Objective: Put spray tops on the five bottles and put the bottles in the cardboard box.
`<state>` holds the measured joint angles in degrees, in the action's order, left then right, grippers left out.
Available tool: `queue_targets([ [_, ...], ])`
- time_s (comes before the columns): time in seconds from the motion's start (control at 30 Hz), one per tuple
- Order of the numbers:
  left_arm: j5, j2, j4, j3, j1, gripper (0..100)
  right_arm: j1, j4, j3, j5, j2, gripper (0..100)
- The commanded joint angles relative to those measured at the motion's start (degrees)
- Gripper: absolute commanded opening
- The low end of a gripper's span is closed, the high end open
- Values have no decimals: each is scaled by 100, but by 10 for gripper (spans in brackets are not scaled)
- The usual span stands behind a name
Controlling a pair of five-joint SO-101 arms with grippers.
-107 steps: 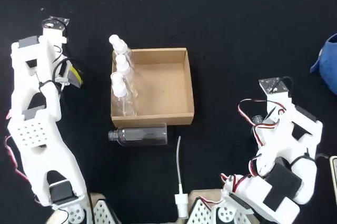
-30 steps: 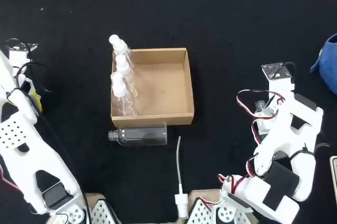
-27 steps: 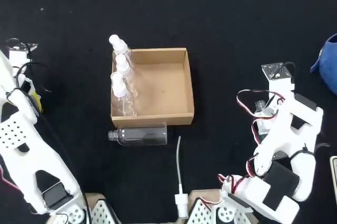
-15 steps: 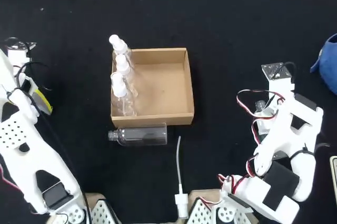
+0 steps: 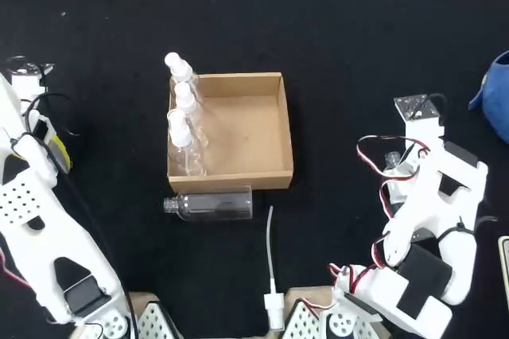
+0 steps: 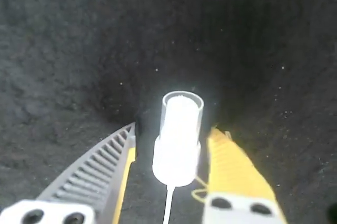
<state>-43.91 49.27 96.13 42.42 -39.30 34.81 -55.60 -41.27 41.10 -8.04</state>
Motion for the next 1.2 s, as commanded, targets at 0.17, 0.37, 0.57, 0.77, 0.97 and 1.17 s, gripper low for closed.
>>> queue_targets([
  [0.17,325,-185,220,92,-22,32,-105,-53,444,-44,-48,11],
  [0.37,431,-1002,457,277,-259,31,-114,-624,998,-220,-303,11],
  [0.57,818,-1960,457,215,-620,31,-475,-862,1112,-659,-1305,10],
  [0.77,958,-2585,457,48,-716,31,-1108,-853,752,-1363,-2598,10],
  [0.97,1011,-3631,457,-629,-769,31,-1670,-862,576,-2022,-3873,10],
  [1.17,1582,-4967,-97,-1508,-725,31,-2356,-818,611,-2637,-4822,10],
])
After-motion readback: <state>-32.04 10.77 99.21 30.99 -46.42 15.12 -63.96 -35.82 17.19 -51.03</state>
